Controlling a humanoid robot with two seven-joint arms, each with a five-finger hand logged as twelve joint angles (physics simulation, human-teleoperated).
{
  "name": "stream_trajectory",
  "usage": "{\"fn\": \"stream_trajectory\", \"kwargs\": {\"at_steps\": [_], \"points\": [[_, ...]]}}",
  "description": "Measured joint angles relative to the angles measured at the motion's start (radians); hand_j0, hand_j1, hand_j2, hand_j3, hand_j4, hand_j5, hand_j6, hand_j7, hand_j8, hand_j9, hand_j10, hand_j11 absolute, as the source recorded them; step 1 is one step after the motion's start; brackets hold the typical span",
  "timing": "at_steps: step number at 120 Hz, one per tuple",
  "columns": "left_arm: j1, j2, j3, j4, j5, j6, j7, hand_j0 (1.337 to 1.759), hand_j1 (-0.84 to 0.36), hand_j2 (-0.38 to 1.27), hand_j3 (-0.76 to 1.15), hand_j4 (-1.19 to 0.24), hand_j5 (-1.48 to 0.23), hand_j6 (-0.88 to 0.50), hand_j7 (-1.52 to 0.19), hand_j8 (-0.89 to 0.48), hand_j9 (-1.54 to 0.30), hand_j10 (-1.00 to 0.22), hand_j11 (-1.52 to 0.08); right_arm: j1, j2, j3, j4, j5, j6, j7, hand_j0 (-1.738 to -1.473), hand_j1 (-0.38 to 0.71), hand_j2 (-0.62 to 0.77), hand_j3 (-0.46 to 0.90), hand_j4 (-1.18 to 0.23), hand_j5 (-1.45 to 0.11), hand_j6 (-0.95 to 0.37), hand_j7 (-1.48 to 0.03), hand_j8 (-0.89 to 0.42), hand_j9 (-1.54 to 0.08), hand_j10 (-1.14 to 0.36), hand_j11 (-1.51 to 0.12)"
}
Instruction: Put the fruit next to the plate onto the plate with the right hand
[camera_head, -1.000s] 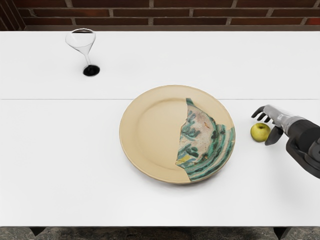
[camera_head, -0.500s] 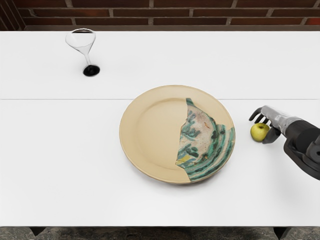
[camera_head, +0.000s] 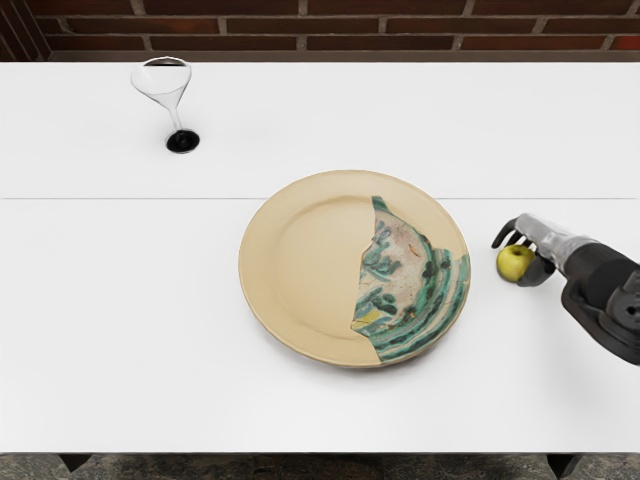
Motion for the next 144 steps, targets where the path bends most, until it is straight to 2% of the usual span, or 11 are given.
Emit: {"fn": "stream_trajectory", "kwargs": {"at_steps": [4,44,98,110,123,129,130,144], "points": [[0.000,0.000,0.000,0.000,0.000,0.000,0.000,1.658,0.35,0.00,0.00,0.00,0.00,0.00,0.00,0.00,0.00,0.00,0.00,0.000,0.001,0.000,0.000,-0.001,0.000,0.000,-1.653,0.23,-0.06,0.00,-0.52,-0.63,-0.46,-0.65,-0.43,-0.64,-0.52,-0.64],[0.000,0.000,0.001,0.000,0.000,0.000,0.000,1.658,0.35,0.00,0.00,0.00,0.00,0.00,0.00,0.00,0.00,0.00,0.00,-0.002,0.001,0.000,-0.001,-0.009,-0.001,0.002,-1.654,0.24,0.08,0.00,-0.58,-0.71,-0.48,-0.73,-0.44,-0.72,-0.58,-0.72],[0.000,0.000,0.000,0.000,0.000,0.000,0.000,1.658,0.35,0.00,0.00,0.00,0.00,0.00,0.00,0.00,0.00,0.00,0.00,-0.006,-0.003,0.002,0.001,-0.013,0.000,0.003,-1.651,0.25,0.13,0.00,-0.66,-0.82,-0.46,-0.83,-0.41,-0.84,-0.65,-0.84],[0.000,0.000,0.000,0.000,0.000,0.000,0.000,1.658,0.35,0.00,0.00,0.00,0.00,0.00,0.00,0.00,0.00,0.00,0.00,-0.007,-0.003,0.002,0.001,-0.013,0.000,0.002,-1.651,0.27,0.23,0.00,-0.68,-0.85,-0.45,-0.87,-0.41,-0.87,-0.67,-0.87],[0.000,0.000,0.001,0.000,0.000,0.000,0.000,1.658,0.35,0.00,0.00,0.00,0.00,0.00,0.00,0.00,0.00,0.00,0.00,-0.007,-0.004,0.002,0.001,-0.011,0.001,0.002,-1.651,0.28,0.24,0.00,-0.66,-0.88,-0.43,-0.89,-0.39,-0.90,-0.68,-0.90],[0.000,0.000,0.001,0.000,0.000,0.000,0.000,1.658,0.35,0.00,0.00,0.00,0.00,0.00,0.00,0.00,0.00,0.00,0.00,-0.007,-0.004,0.002,0.001,-0.010,0.001,0.002,-1.651,0.27,0.22,0.00,-0.66,-0.90,-0.43,-0.90,-0.39,-0.91,-0.68,-0.91],[0.000,0.000,0.001,0.000,0.000,0.000,0.000,1.658,0.35,0.00,0.00,0.00,0.00,0.00,0.00,0.00,0.00,0.00,0.00,-0.007,-0.004,0.002,0.001,-0.010,0.001,0.002,-1.651,0.27,0.18,0.00,-0.66,-0.90,-0.43,-0.90,-0.39,-0.91,-0.68,-0.91],[0.000,0.000,0.002,0.000,0.000,0.000,0.000,1.658,0.35,0.00,0.00,0.00,0.00,0.00,0.00,0.00,0.00,0.00,0.00,-0.007,-0.006,0.001,0.001,-0.009,0.001,0.002,-1.652,0.24,0.18,0.00,-0.67,-0.92,-0.44,-0.92,-0.39,-0.93,-0.69,-0.93]]}}
